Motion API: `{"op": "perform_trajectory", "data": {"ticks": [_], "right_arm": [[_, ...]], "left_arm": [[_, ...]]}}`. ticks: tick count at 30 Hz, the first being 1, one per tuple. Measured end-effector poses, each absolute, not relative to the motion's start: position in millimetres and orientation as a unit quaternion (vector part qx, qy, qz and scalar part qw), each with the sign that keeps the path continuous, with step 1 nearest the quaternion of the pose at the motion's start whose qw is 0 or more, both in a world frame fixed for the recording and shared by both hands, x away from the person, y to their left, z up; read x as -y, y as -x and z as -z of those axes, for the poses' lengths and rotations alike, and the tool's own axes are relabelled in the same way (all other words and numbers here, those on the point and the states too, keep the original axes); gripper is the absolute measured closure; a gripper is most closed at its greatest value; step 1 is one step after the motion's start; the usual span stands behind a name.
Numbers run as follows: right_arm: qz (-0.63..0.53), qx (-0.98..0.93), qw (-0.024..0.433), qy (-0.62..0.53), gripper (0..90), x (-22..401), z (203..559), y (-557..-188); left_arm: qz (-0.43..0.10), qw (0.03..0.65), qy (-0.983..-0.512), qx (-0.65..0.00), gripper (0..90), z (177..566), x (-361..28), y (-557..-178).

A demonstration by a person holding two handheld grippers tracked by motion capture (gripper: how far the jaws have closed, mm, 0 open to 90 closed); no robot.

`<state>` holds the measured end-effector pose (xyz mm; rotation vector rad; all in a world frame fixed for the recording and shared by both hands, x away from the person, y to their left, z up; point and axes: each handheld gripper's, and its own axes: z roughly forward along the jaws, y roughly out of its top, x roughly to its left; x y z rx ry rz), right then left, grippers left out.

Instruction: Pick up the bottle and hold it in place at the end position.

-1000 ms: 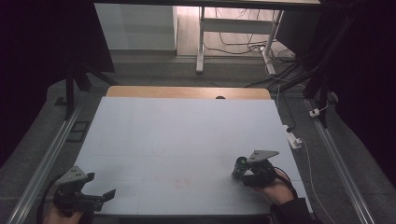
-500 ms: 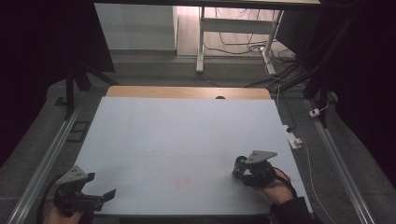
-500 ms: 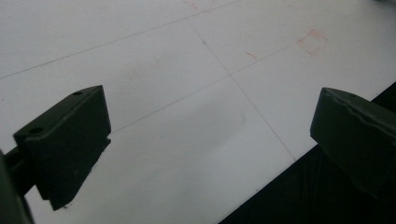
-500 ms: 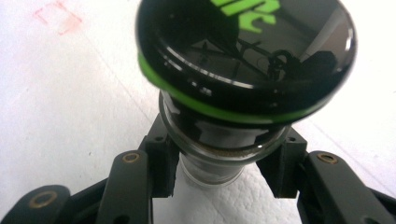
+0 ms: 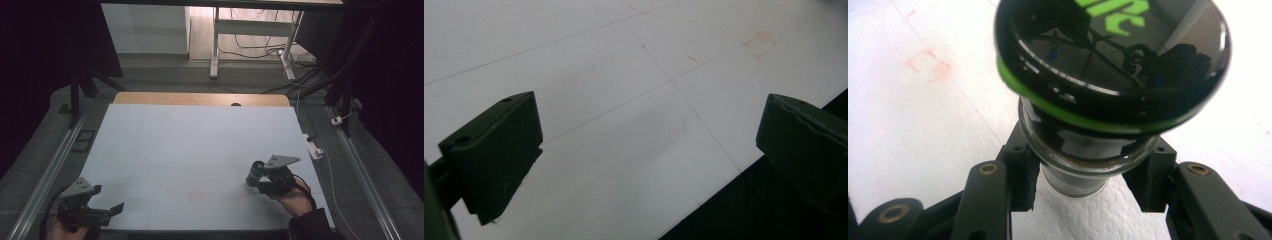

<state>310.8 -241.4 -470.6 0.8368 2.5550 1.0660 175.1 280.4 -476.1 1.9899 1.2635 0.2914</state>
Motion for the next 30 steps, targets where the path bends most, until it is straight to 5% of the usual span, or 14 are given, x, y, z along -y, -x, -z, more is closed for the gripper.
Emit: {"op": "perform_trajectory", "data": {"ticks": [30], "right_arm": [[-0.384, -0.875, 0.095, -0.280, 52.8, 195, 449, -348]], "left_arm": [[-0.117, 0.366, -0.785, -0.486, 0.0, 476, -278, -175]]}}
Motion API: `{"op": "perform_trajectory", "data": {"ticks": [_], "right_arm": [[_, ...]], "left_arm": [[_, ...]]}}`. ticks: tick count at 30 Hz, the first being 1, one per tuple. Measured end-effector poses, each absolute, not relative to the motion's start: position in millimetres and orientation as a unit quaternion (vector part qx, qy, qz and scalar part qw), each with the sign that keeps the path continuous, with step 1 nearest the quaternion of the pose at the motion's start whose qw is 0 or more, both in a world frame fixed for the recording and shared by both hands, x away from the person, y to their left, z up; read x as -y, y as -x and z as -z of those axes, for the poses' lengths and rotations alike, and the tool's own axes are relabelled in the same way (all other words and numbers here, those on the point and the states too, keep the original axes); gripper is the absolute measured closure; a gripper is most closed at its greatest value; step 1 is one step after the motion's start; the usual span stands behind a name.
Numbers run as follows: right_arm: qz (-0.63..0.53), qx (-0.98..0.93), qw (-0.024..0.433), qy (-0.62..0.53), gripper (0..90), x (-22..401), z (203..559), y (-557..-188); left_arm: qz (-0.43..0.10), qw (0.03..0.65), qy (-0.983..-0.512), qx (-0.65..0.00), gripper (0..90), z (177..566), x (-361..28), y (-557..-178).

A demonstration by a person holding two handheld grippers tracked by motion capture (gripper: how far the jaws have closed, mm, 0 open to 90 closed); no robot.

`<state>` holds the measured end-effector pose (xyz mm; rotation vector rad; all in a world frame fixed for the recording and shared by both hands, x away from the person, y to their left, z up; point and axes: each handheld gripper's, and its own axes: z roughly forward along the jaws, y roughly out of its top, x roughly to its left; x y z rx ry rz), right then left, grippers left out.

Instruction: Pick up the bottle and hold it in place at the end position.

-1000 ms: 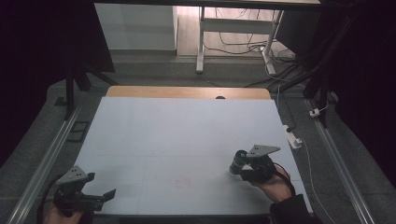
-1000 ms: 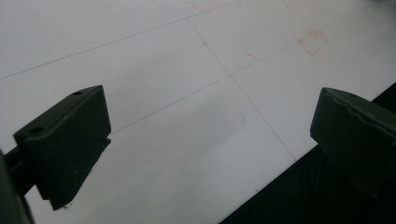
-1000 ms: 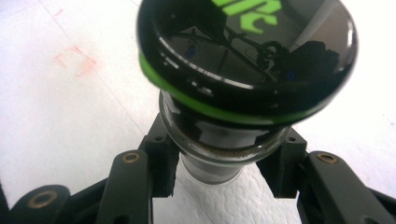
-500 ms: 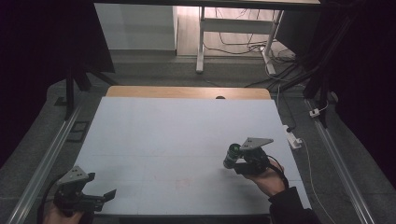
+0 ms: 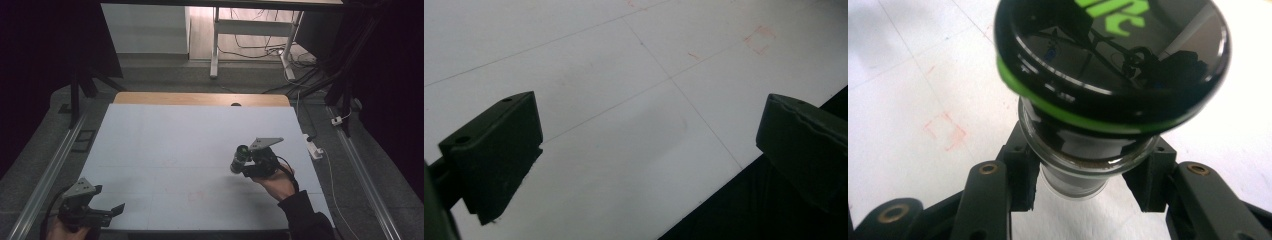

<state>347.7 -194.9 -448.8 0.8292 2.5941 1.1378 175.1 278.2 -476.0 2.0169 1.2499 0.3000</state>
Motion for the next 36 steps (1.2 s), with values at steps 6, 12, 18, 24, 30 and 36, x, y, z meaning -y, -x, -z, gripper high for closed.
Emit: {"op": "perform_trajectory", "data": {"ticks": [6, 12, 18, 24, 30, 36], "right_arm": [[-0.380, -0.878, 0.097, -0.276, 52.8, 183, 450, -358], [-0.376, -0.880, 0.103, -0.271, 52.8, 170, 451, -368], [-0.376, -0.883, 0.107, -0.259, 52.8, 153, 451, -378], [-0.378, -0.885, 0.110, -0.249, 52.8, 133, 454, -387], [-0.372, -0.889, 0.110, -0.243, 52.7, 119, 459, -395], [-0.373, -0.889, 0.110, -0.242, 52.8, 107, 463, -405]], "left_arm": [[-0.115, 0.368, -0.784, -0.487, 0.0, 476, -279, -175], [-0.114, 0.372, -0.783, -0.486, 0.0, 476, -279, -175], [-0.115, 0.371, -0.784, -0.484, 0.0, 476, -279, -175], [-0.115, 0.372, -0.784, -0.483, 0.0, 476, -279, -175], [-0.115, 0.371, -0.784, -0.483, 0.0, 476, -279, -175], [-0.114, 0.372, -0.784, -0.484, 0.0, 476, -279, -175]]}}
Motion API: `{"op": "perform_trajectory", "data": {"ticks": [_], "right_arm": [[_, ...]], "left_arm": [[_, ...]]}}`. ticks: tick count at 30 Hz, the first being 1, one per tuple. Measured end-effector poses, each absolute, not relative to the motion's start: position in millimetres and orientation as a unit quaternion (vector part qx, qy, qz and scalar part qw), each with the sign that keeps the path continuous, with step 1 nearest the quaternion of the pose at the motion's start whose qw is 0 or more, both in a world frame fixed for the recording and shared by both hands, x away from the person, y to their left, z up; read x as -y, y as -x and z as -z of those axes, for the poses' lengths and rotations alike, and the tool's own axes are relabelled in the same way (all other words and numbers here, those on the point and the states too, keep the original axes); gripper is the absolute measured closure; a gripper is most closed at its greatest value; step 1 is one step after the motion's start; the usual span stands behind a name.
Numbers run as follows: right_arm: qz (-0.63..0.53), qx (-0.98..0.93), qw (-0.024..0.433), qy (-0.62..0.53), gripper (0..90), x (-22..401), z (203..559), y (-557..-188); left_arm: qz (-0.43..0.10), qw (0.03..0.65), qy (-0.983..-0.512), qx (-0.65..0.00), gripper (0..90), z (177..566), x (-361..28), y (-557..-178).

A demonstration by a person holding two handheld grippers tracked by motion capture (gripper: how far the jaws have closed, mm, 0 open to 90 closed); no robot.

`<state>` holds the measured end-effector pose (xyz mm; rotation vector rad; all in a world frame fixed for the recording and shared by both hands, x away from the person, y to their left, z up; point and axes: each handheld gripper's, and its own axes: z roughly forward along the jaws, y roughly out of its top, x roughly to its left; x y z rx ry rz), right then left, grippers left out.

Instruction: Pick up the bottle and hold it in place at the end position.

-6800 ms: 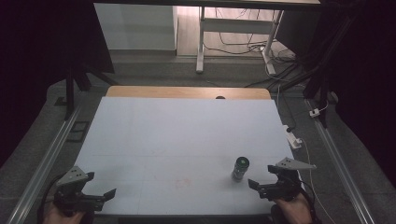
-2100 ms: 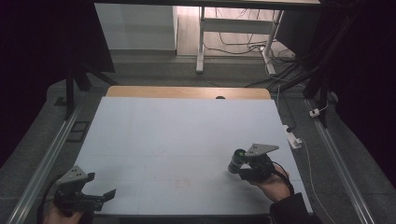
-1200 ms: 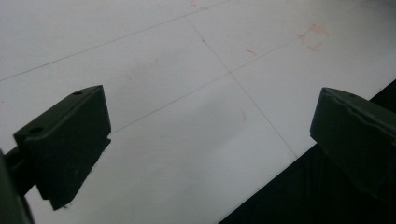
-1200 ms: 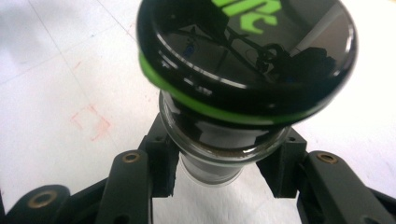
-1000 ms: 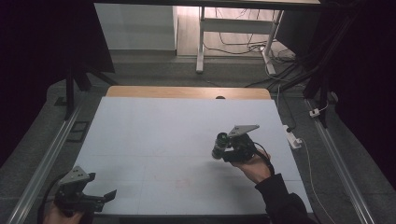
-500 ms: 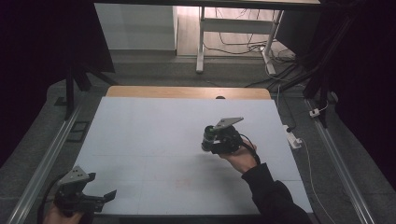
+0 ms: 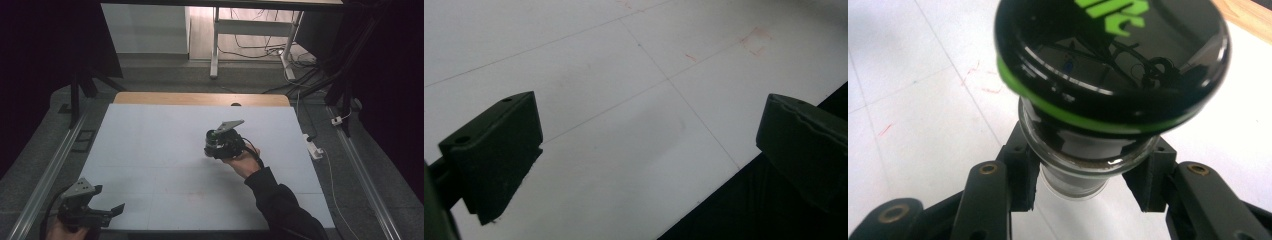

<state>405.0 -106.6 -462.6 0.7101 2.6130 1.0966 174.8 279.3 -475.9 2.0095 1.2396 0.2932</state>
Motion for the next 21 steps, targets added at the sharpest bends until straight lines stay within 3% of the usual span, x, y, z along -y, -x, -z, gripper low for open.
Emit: {"op": "perform_trajectory", "data": {"ticks": [21], "right_arm": [[-0.347, -0.900, 0.126, -0.231, 52.8, 80, 492, -421]], "left_arm": [[-0.114, 0.371, -0.785, -0.483, 0.0, 476, -279, -175]]}}
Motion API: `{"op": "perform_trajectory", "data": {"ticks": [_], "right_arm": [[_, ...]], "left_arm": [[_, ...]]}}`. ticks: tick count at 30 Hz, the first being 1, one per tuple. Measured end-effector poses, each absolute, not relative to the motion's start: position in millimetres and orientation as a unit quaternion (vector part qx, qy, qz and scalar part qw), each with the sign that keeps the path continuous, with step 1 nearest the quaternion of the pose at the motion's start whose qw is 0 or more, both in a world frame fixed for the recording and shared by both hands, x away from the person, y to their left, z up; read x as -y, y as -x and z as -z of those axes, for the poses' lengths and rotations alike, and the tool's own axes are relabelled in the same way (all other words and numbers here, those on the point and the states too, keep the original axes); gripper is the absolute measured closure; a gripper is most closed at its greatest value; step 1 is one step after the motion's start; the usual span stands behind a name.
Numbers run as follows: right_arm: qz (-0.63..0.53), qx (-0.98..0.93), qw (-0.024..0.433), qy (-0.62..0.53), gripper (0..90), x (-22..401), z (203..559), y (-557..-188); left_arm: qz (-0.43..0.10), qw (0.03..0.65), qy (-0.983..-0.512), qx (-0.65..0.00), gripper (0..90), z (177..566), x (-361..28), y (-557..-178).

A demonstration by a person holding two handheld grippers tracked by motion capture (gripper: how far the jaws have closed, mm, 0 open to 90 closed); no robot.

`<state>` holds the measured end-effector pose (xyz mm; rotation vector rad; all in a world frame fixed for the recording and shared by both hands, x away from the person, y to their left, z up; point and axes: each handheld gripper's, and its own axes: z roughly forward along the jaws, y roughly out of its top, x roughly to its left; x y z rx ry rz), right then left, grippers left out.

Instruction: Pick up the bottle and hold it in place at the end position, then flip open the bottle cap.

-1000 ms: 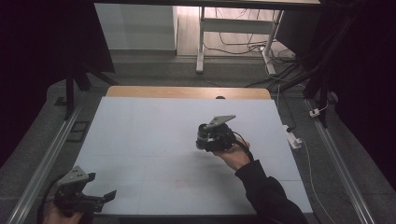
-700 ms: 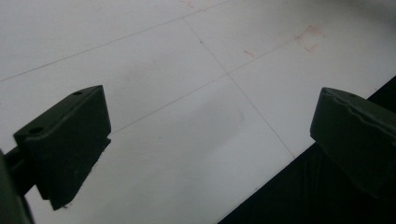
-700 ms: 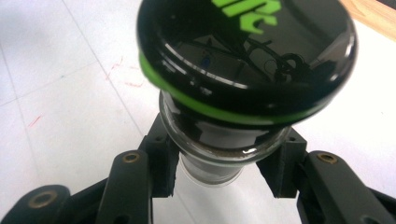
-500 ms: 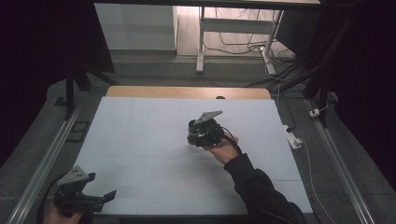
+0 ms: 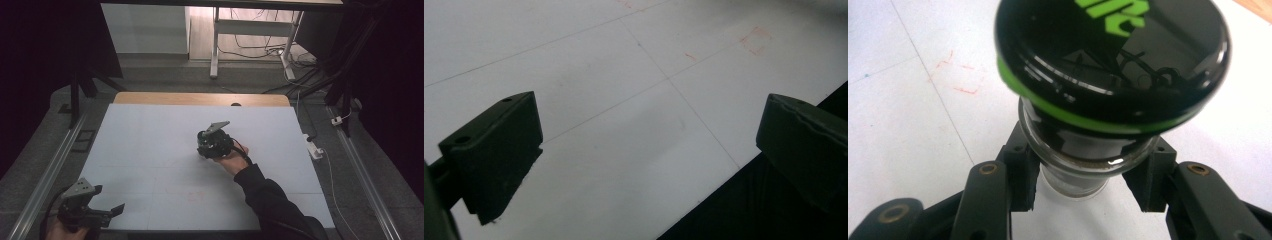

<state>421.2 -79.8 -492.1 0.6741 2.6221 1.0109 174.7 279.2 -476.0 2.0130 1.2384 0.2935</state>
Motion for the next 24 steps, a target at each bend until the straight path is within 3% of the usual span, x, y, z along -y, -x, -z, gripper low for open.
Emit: {"op": "perform_trajectory", "data": {"ticks": [24], "right_arm": [[-0.350, -0.897, 0.122, -0.241, 52.8, 81, 504, -426]], "left_arm": [[-0.124, 0.358, -0.792, -0.479, 0.0, 476, -275, -174]]}}
